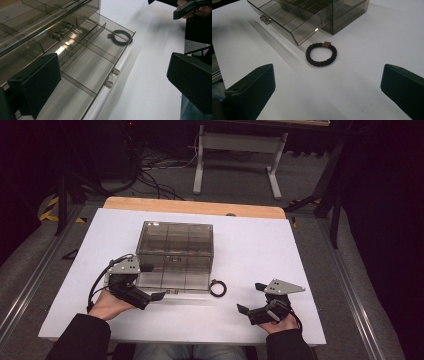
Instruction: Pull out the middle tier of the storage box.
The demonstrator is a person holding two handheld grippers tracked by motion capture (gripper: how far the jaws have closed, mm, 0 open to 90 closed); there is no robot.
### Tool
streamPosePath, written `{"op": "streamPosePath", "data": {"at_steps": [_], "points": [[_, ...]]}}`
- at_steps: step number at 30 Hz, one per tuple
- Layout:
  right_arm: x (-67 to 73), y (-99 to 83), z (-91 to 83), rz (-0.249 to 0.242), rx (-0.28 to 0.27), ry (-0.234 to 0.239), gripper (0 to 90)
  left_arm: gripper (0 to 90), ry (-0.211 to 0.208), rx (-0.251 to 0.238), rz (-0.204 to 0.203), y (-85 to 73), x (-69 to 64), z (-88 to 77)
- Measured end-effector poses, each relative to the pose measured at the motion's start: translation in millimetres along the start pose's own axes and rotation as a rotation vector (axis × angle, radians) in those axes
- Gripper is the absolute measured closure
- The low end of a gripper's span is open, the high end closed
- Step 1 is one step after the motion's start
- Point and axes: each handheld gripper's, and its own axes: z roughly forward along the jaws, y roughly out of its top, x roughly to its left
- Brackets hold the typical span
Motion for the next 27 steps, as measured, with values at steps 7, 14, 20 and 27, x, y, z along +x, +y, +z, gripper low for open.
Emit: {"op": "streamPosePath", "data": {"at_steps": [7,14,20,27], "points": [[0.0,0.0,0.0,0.000,0.001,0.000,0.2,0.2,0.014,-0.020,-0.019,-6.8,4.9,-8.6],[0.1,-0.1,0.2,0.001,0.002,0.000,0.2,0.4,0.034,-0.034,-0.029,-12.5,8.0,-15.2],[0.0,-0.2,0.3,0.000,0.004,0.001,0.2,0.6,0.056,-0.052,-0.035,-17.1,11.3,-21.2],[-0.2,-0.4,0.7,-0.004,0.006,0.000,0.2,0.8,0.072,-0.072,-0.047,-22.3,14.6,-26.8]]}}
